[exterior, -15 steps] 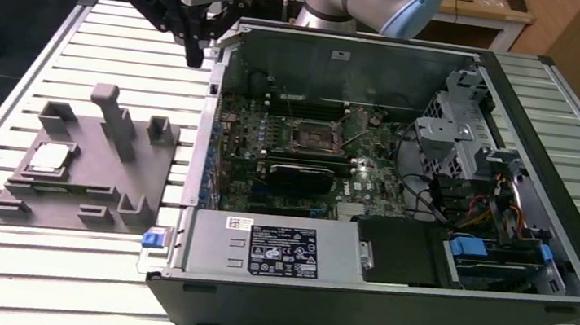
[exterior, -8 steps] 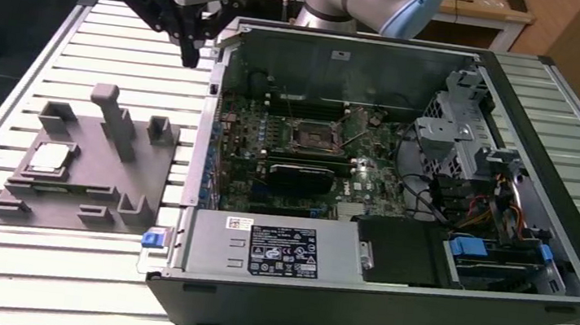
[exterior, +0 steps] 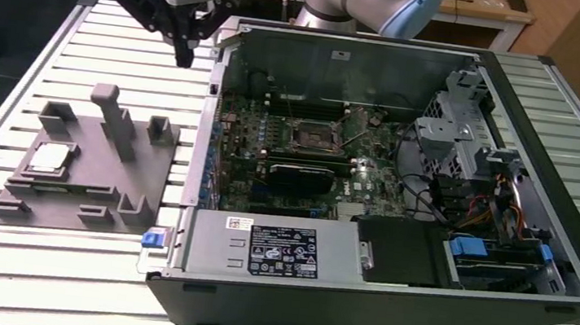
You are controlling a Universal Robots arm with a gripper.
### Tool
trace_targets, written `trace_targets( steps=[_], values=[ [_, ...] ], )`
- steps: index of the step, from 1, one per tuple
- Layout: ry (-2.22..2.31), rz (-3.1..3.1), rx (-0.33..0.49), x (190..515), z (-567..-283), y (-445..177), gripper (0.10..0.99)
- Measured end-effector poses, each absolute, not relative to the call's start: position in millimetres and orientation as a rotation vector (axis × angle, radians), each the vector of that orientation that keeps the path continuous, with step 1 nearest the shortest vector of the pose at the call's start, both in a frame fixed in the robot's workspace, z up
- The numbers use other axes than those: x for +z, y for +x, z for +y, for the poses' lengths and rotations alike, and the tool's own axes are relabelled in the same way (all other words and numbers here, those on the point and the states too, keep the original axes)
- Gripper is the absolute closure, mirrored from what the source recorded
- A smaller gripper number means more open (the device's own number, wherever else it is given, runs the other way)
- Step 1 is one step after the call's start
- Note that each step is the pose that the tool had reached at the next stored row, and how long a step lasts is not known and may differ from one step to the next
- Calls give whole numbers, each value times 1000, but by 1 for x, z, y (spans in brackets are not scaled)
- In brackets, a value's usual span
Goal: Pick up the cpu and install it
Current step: 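Reach for the cpu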
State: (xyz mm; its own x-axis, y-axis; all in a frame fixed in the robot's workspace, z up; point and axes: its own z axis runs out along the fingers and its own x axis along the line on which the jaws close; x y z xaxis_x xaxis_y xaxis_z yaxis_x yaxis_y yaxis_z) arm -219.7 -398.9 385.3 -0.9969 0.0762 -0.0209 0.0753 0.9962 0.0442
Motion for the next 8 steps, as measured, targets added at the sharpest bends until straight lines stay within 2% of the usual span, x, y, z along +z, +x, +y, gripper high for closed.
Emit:
trace_targets(
  steps=[8],
  values=[
    [118,3118,67,384,-399,-227,980]
  ],
)
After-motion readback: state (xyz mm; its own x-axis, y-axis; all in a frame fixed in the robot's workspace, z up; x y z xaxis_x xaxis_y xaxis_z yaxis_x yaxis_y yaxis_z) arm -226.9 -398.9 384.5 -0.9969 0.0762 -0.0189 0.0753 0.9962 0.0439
